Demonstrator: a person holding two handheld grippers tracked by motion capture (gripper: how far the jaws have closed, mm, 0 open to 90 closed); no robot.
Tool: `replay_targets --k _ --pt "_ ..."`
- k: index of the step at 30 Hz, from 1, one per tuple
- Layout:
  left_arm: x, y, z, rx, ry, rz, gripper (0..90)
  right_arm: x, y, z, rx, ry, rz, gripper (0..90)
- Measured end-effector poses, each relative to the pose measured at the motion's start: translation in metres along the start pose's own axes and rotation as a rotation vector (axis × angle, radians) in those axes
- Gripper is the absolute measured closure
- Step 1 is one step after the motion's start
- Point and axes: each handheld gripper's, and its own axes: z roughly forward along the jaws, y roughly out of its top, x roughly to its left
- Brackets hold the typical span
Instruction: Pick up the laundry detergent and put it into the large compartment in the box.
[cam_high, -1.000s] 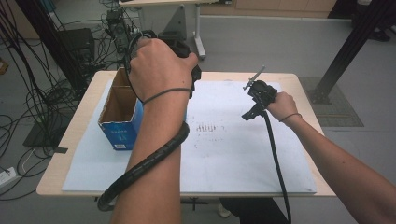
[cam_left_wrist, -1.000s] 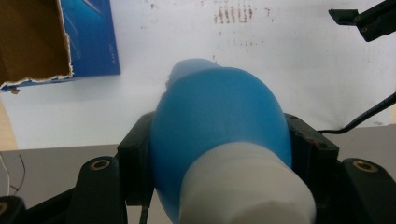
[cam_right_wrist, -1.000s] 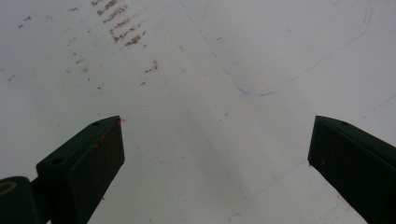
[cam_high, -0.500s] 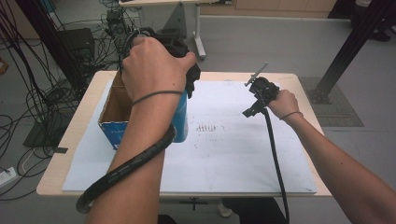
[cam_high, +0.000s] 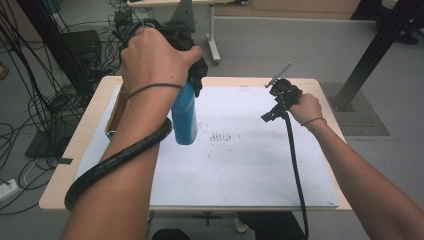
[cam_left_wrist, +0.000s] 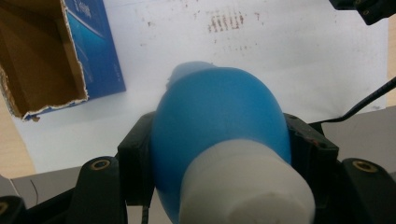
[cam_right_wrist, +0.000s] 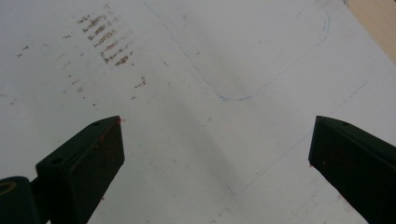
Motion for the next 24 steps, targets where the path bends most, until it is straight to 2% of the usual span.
replay_targets --k 6,13,18,24 --pt "0.012 0.011 0.002 0.011 0.016 0.0 37.2 0.0 -0.001 -0.001 -0.011 -0.009 0.002 3.4" --pt "0.039 0.019 -0.001 -0.005 0.005 -0.026 37.2 0.001 0.0 0.0 -0.007 -0.005 0.004 3.5" --pt "0.054 0.025 -0.004 0.001 0.021 -0.029 37.2 0.002 0.001 0.002 -0.009 -0.009 -0.006 3.6" --pt "0.078 0.031 -0.012 -0.01 0.021 -0.057 37.2 0.003 0.003 0.006 -0.01 -0.007 -0.014 3.5"
